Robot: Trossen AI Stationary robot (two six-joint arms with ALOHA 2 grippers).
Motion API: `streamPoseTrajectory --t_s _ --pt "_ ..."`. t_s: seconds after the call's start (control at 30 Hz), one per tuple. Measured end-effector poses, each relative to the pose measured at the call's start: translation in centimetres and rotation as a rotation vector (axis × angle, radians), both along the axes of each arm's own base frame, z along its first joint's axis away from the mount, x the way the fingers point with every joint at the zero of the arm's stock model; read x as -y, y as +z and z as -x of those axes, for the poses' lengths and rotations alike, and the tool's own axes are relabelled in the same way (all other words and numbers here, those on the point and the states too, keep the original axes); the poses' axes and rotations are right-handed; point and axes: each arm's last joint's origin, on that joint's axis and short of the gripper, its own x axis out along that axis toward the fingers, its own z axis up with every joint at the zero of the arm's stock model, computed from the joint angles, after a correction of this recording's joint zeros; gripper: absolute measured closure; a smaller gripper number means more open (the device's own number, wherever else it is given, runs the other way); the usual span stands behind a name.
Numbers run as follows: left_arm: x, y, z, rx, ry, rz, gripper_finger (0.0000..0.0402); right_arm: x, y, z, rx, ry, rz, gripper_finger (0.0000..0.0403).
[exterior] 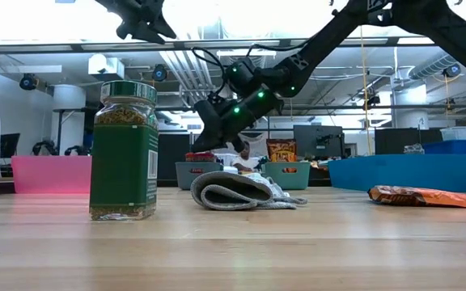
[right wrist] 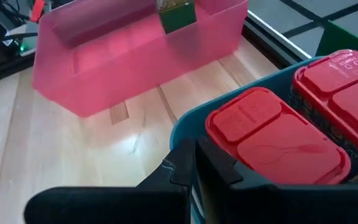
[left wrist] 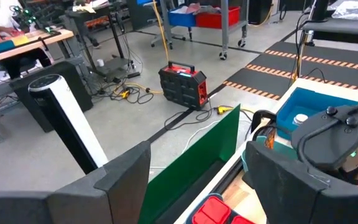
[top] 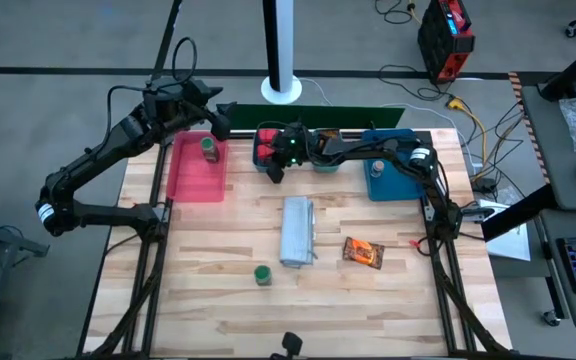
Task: Sort spices by type
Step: Put the red seasoning can into the dark green bin
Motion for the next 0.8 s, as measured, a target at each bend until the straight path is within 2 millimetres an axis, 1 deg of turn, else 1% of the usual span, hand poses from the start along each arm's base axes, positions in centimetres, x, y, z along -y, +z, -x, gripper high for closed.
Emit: streamPoseTrajectory --t_s 0.2,0.4,0.8 --pt "0.0 0.0 0.0 -0.003 0.001 0.002 0.0154 0.1 -0.1 -0.1 0.015 0.003 0.014 0.0394" --pt "0.0 0.0 0.0 -0.002 0.000 0.002 0.0154 0.1 -1.4 -0.3 -0.010 -0.002 -0.008 0.0394" --pt "0.0 0.0 0.0 -0.002 0.000 0.002 0.0155 0.2 -1.1 -0.4 0.005 -0.032 0.049 0.0394"
